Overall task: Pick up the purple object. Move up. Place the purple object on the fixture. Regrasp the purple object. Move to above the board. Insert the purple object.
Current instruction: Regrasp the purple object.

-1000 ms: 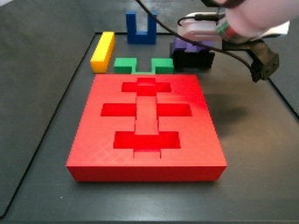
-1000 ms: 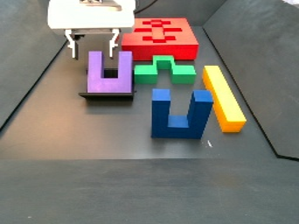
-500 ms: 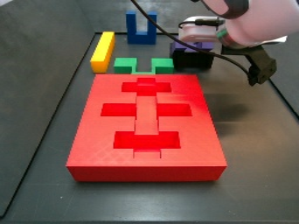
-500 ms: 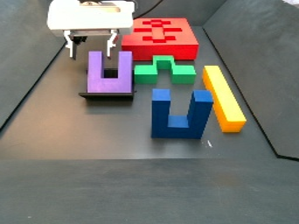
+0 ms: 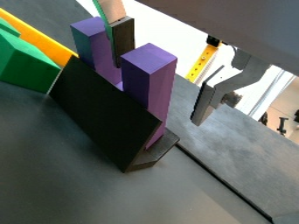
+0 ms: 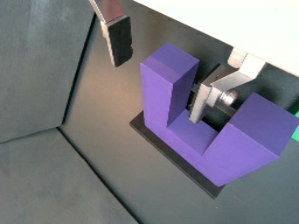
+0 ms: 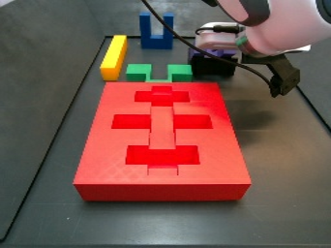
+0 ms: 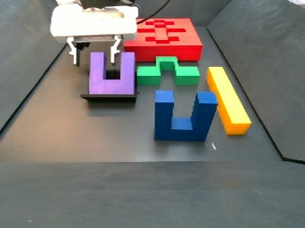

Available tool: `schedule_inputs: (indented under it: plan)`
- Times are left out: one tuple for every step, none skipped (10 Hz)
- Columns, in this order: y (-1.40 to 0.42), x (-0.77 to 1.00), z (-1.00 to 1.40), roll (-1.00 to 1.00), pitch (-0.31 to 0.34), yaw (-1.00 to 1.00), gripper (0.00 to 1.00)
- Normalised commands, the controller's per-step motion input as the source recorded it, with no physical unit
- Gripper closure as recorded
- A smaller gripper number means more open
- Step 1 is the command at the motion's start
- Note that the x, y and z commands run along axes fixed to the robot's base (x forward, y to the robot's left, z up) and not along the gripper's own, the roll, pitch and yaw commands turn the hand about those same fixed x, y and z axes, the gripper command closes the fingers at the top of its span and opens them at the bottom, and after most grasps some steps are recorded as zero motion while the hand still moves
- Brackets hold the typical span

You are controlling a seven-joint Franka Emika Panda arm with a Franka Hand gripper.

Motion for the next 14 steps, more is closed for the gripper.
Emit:
schedule_inputs:
  plan:
    - [0.00,0.00,0.00,0.07,0.000,0.00,0.00]
    - [0.00,0.00,0.00,0.00,0.000,0.00,1.00]
    - [0.00,0.00,0.00,0.00,0.000,0.00,1.00]
    - [0.00,0.00,0.00,0.00,0.000,0.00,1.00]
    - [0.00,0.00,0.00,0.00,0.000,0.00,1.00]
    - [0.00,0.00,0.00,0.00,0.000,0.00,1.00]
    - [0.00,0.00,0.00,0.00,0.000,0.00,1.00]
    - [0.00,0.00,0.00,0.00,0.000,0.00,1.00]
    - [0.00,0.00,0.00,0.00,0.000,0.00,1.00]
    - [0.00,0.00,0.00,0.00,0.000,0.00,1.00]
    - [0.00,0.00,0.00,0.00,0.000,0.00,1.00]
    - [0.00,0.00,0.00,0.00,0.000,0.00,1.00]
    - [0.00,0.00,0.00,0.00,0.000,0.00,1.00]
    - [0.00,0.00,0.00,0.00,0.000,0.00,1.00]
